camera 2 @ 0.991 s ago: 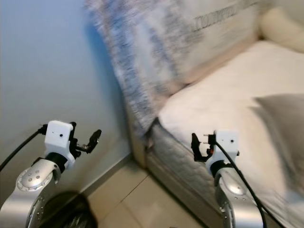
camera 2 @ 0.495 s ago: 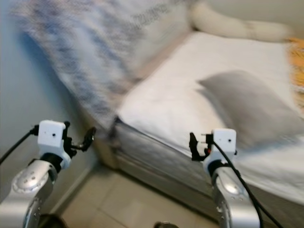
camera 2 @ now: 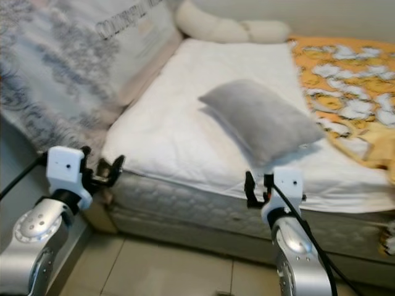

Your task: Clean up the room

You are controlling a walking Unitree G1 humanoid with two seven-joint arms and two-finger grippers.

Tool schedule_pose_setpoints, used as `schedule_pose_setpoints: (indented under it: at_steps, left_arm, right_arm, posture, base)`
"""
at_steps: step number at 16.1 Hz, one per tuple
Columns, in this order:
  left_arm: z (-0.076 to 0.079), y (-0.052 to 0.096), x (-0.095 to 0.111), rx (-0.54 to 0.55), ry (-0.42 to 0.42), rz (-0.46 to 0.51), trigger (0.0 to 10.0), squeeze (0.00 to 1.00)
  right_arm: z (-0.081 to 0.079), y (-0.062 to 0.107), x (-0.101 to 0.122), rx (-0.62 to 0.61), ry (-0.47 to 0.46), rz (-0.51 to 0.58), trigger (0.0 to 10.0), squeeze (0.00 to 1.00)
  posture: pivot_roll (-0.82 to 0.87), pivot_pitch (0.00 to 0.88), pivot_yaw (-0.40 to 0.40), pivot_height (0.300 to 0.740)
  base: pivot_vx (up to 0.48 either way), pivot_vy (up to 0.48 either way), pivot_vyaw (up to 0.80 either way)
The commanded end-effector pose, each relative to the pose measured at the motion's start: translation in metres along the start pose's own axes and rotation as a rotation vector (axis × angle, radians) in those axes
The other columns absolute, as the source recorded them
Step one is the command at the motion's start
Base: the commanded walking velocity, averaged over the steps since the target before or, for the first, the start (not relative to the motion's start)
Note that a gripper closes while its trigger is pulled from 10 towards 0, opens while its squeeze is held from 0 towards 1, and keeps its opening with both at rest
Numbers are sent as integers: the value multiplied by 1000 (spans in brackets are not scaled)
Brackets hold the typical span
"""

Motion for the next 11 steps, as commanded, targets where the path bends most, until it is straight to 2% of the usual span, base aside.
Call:
schedule_pose_setpoints:
  at_steps: [1, 6, 9, 11]
  left_arm:
    - [3, -2, 0, -13, 2, 1, 10000, 0]
    - [5, -5, 1, -18, 9, 9, 10000, 0]
    - [3, -5, 1, -9, 15, 8, 10000, 0]
    - [1, -6, 1, 5, 17, 7, 10000, 0]
  right_arm:
    - [2, -1, 4, -9, 4, 18, 10000, 0]
    - [1, -3, 8, 2, 16, 33, 10000, 0]
    - [-5, -5, 9, 34, 38, 37, 10000, 0]
    - [-8, -10, 8, 36, 87, 34, 10000, 0]
  posture:
    - [-17, 0, 46, 740]
    - [-23, 0, 50, 740]
    - [-20, 0, 48, 740]
    - [-12, 0, 39, 740]
  base:
    - [251, 0, -744]
    - [290, 0, -700]
    - [322, 0, 0]
    - [347, 0, 0]
Point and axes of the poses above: a point about 5 cm out from each wrist's last joint towards the gripper, its own y axis pointing back from the gripper into the wrist, its own x axis along the axis of the wrist's last joint, z = x × y, the point moved 5 cm from there along -y, pointing out of the wrist towards the gripper, and after that the axes turned 13 degrees about -y, right-handed, at the moved point
